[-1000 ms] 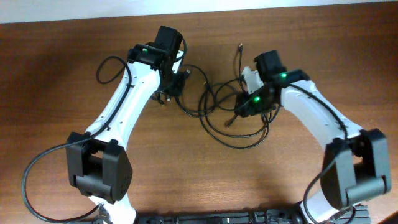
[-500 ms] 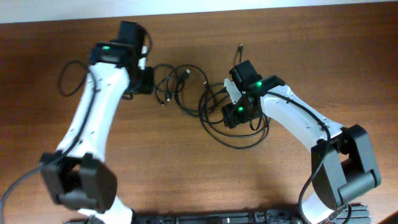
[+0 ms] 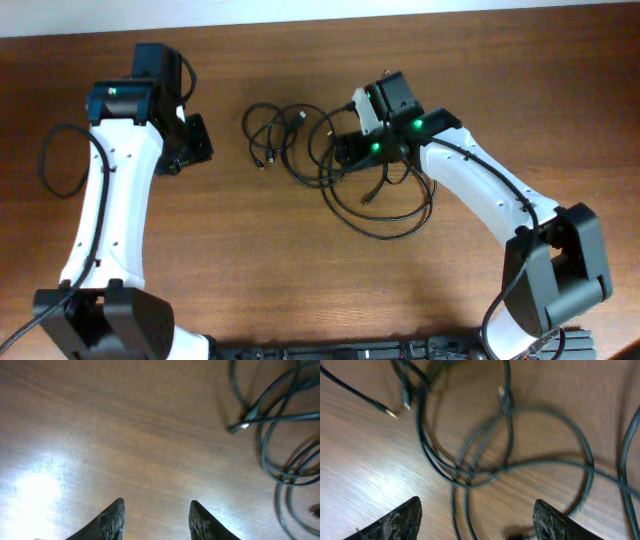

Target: Untangle cables

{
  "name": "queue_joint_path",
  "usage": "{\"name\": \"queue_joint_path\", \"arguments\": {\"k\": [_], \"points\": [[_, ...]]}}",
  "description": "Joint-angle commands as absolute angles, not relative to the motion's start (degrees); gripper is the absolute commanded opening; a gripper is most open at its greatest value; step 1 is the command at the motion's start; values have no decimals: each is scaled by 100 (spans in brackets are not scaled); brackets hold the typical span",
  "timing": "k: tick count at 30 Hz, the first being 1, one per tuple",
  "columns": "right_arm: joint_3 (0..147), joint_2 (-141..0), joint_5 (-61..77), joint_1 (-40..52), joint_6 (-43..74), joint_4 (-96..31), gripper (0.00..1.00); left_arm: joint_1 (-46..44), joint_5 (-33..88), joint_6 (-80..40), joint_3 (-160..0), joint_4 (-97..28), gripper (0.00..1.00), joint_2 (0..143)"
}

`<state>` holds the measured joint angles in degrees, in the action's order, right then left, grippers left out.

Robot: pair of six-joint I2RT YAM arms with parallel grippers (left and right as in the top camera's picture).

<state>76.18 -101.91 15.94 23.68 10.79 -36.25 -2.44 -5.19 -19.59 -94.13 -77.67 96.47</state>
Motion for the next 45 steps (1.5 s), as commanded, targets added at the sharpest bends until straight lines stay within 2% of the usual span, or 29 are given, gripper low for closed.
{"name": "queue_joint_path", "arguments": {"k": [1,8,10,13,23,25,30,33,38,41,42,45], "points": [[7856,-10210,1763,2405,1173,-3507,71,-228,-760,-2132,-8820,-7614,42,9198],[7854,-10259,1826,2622,1221,-3096,72,-174,-777,-2167,-7797,-6825,44,8503],[7854,-10440,1726,2895,805,-2810,72,-169,-781,-2276,-7432,-6482,44,8239],[7854,-10748,1684,3175,617,-2495,72,-169,-1162,-2746,-7310,-6560,43,8171],[7854,-11738,1284,3616,602,-1260,72,-165,-1330,-2779,-7310,-6619,52,8171],[7854,-11848,1280,3616,602,-1157,65,-165,-1330,-2781,-7310,-6615,52,8171],[7854,-12009,1284,3618,607,-913,60,-165,-1328,-2781,-7310,-6606,53,8171],[7854,-12112,1282,3653,648,-810,46,-165,-1328,-2781,-7310,-6606,52,8171],[7854,-12315,1278,3752,670,-766,45,-165,-1288,-2781,-7310,-6606,53,8171],[7854,-12328,1280,3802,670,-711,38,-165,-1291,-2779,-7310,-6606,53,8171],[7854,-12328,1278,3820,670,-670,34,-165,-1291,-2779,-7310,-6606,53,8171],[7854,-12328,1280,3824,670,-615,11,-165,-1291,-2779,-7310,-6608,53,8171]]}}
